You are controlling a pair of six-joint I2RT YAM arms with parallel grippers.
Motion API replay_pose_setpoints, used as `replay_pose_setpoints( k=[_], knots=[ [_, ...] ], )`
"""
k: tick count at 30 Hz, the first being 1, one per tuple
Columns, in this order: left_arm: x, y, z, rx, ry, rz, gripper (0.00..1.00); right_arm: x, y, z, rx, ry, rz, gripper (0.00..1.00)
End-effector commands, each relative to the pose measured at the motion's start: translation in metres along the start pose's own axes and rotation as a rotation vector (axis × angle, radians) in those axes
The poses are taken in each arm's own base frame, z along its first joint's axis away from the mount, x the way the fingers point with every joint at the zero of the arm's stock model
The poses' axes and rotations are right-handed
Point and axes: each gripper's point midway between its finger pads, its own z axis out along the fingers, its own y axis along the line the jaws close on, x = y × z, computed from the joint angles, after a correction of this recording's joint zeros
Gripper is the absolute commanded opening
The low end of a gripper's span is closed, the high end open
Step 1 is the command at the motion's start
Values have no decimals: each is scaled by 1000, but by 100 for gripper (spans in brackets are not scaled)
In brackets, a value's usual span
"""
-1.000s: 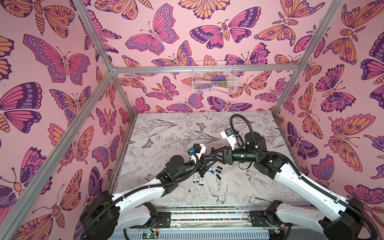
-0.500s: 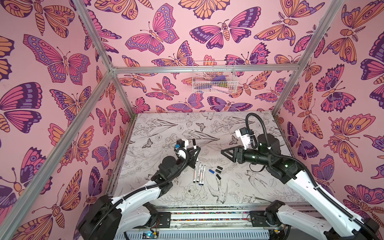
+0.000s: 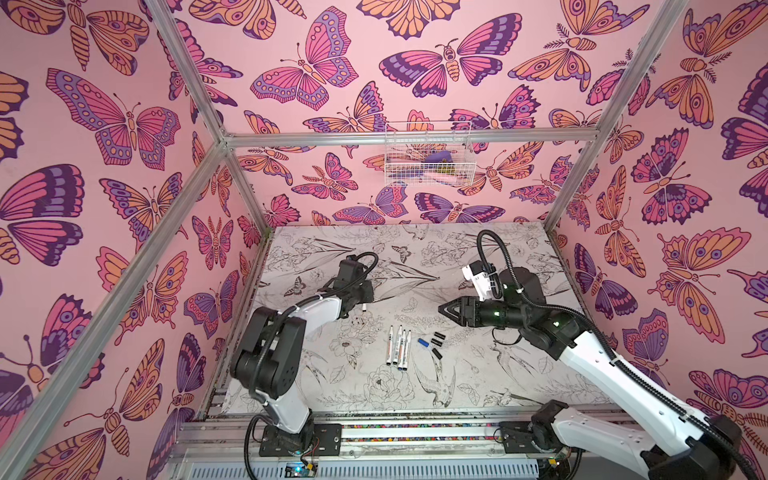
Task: Insert the pens into the pen caps
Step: 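Lay the capped marker down with the left gripper while the right draws back, then grasp a white marker from the group with the left gripper and lift it upright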
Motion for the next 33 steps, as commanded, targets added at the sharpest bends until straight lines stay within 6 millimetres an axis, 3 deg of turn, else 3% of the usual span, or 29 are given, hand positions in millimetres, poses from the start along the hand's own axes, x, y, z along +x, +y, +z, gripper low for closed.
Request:
replay_pose_setpoints(
  k=[1,4,7,9,12,16,21,27,33],
  knots=[
    [21,11,13,-57,107,7,0,2,-3,-6,15,-11,-3,51],
    [28,14,19,-76,153,-10,2,7,-6,-10,34,-11,-11,50],
    [35,18,21,-96,181,-30,18,9,-8,-13,42,-20,-13,50],
    [39,20,23,-107,195,-41,41,9,-9,-15,48,-24,-14,49],
    [42,23,22,-123,203,-52,52,9,-10,-17,56,-30,-20,48],
    [33,20,7,-109,166,-68,57,9,-11,-19,66,-32,-25,48],
    [30,11,-37,-82,83,-86,59,10,-12,-17,68,-29,-26,48],
    [70,-10,-83,-54,81,8,59,12,-17,-16,81,-27,-22,47],
    [110,-35,-92,2,170,49,56,13,-17,-12,70,-14,-12,46]
  ],
)
